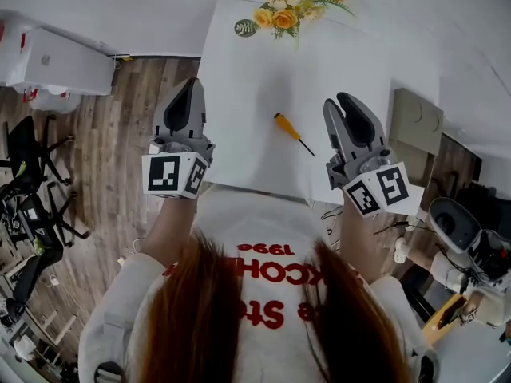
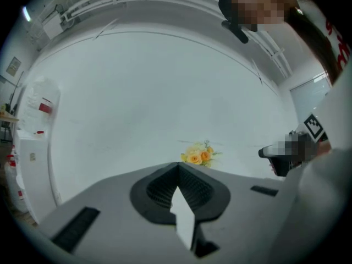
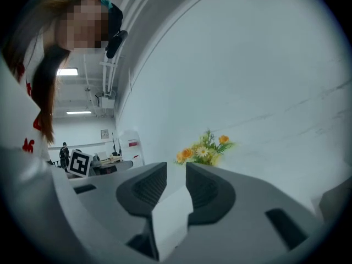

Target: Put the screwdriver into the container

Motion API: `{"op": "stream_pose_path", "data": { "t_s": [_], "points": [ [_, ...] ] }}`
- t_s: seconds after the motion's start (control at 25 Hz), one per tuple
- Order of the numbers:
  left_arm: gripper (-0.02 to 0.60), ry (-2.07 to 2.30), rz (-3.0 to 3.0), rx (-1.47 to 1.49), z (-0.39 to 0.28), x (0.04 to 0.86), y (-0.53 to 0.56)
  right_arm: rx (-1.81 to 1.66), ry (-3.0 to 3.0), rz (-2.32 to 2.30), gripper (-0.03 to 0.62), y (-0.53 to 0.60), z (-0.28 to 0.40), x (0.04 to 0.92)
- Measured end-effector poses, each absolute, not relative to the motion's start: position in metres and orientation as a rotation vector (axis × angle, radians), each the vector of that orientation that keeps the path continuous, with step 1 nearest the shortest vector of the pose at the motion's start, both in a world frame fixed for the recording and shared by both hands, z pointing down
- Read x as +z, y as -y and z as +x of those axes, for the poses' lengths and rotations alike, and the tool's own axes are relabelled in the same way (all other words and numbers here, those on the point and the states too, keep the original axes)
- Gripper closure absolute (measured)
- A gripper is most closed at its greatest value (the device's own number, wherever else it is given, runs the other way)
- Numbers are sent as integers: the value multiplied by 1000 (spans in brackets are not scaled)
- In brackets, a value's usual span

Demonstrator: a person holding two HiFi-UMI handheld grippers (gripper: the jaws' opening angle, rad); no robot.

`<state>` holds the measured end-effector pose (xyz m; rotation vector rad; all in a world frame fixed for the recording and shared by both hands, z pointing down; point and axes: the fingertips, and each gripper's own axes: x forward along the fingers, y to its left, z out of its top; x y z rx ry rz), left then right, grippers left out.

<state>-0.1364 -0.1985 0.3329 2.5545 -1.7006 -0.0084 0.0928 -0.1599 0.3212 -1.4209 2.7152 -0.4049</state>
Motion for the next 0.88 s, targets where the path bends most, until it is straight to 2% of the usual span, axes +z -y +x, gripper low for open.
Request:
{"op": "stream_pose_path", "data": {
  "t_s": [0.32,0.6,0.88],
  "points": [
    [575,1579,2568,43,-138,354,187,-612,-2947,-1502,416,142,58,399],
    [575,1542,2533,89,-146,382,192,-845,-3113,-1495,390,138,38,486],
    [575,1521,2501,138,-153,400,181,-846,-3416,-1464,361,126,25,547]
  ]
}}
